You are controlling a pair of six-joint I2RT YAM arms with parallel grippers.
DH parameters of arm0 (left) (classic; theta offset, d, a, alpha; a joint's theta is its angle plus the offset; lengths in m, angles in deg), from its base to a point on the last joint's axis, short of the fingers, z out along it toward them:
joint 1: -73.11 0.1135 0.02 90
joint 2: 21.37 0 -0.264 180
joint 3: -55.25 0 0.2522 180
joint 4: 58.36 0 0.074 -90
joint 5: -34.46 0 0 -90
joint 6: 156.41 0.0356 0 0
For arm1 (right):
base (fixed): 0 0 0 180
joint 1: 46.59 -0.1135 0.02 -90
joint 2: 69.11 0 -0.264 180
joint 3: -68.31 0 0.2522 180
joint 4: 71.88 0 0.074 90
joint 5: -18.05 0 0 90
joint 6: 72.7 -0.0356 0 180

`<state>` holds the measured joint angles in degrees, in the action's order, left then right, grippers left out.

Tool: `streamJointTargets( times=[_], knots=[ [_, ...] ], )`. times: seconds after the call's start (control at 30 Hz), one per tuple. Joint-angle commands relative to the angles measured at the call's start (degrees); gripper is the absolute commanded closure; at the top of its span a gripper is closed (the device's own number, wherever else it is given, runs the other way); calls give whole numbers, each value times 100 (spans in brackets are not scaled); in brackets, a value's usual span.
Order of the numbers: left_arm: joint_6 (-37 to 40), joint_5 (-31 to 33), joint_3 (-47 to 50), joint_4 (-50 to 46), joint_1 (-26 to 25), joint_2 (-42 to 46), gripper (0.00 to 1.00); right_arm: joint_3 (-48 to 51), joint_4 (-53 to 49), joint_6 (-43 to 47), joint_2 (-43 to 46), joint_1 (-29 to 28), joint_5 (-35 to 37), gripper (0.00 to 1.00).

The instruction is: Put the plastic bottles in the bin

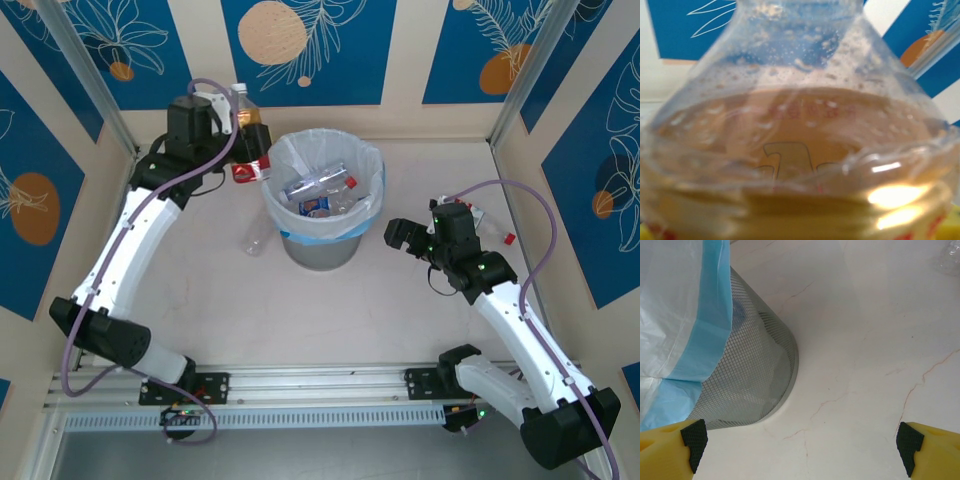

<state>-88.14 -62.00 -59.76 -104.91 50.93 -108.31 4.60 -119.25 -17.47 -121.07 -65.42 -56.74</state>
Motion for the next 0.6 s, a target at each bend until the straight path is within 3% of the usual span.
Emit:
streamJointTargets(
  times=[0.0,0.37,0.57],
  knots=[
    [231,-269,-394,126,-200,-364,41,4,151,-91,-30,23,-70,0],
    [629,-206,-980,-34,-633,-1311,41,-15,283,-159,-191,23,-202,0],
    [1418,107,-1001,-70,-943,-1633,40,9,351,-167,-221,31,-220,0]
  ],
)
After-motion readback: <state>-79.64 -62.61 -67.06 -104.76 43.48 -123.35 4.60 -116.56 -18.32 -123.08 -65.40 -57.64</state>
